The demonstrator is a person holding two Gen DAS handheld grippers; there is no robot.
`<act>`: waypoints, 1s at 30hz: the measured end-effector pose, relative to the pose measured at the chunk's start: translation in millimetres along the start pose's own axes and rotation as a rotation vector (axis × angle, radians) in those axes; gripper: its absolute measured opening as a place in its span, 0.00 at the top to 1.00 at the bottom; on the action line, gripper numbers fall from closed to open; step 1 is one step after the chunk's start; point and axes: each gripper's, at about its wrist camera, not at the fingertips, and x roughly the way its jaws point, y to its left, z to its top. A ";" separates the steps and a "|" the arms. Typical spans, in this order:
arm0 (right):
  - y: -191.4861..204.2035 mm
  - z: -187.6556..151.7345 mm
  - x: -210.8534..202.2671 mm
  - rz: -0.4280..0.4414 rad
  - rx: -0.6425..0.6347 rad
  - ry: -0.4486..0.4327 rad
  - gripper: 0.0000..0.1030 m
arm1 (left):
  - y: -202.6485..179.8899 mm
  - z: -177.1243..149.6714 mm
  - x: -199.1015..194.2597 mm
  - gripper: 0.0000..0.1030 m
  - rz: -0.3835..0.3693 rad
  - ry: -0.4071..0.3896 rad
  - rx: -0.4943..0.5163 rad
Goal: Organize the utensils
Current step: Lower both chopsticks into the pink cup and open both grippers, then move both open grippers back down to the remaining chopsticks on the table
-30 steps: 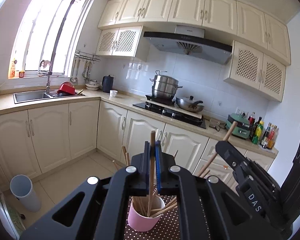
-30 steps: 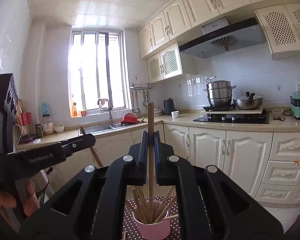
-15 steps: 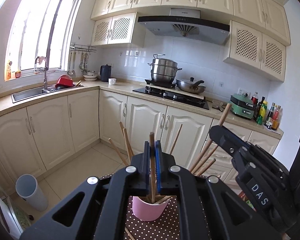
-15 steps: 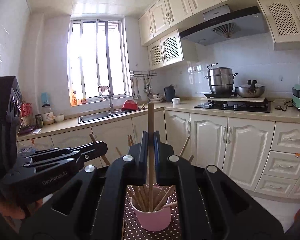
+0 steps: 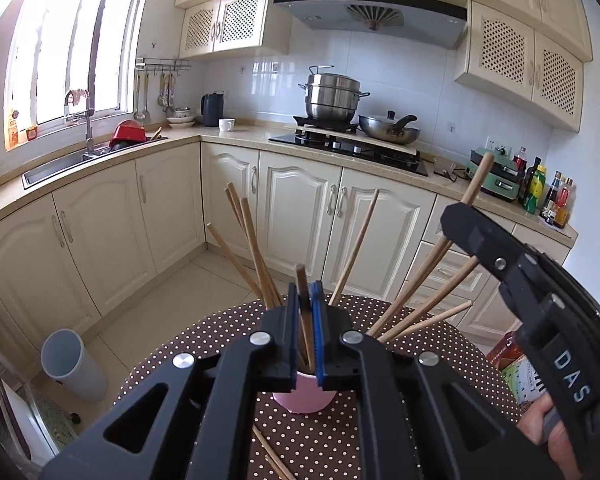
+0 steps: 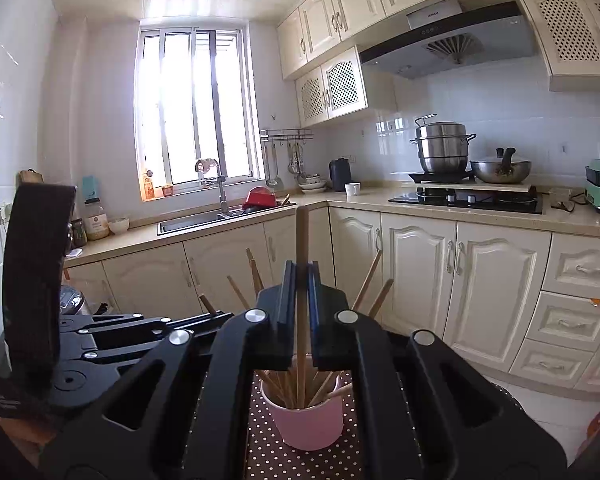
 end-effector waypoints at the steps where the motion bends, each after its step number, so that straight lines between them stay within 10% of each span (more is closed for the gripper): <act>1: 0.1 0.1 -0.3 0.000 0.000 0.000 0.94 | 1.3 -0.1 1.0 0.93 -0.009 0.012 -0.006; 5: -0.2 -0.5 -1.5 -0.002 0.003 0.001 0.94 | 7.6 -1.0 -1.4 0.65 -0.021 0.021 -0.032; 20: -2.4 4.5 -0.5 -0.006 0.029 0.041 0.92 | 16.0 0.9 -34.9 0.49 -0.012 -0.031 -0.059; 24: -5.9 5.2 -1.9 -0.018 0.060 0.050 0.49 | 18.9 0.3 -41.9 0.48 -0.008 -0.034 -0.063; 30: -2.8 6.8 -11.7 -0.012 0.063 0.040 0.49 | 21.1 -1.2 -54.9 0.48 -0.002 -0.039 -0.072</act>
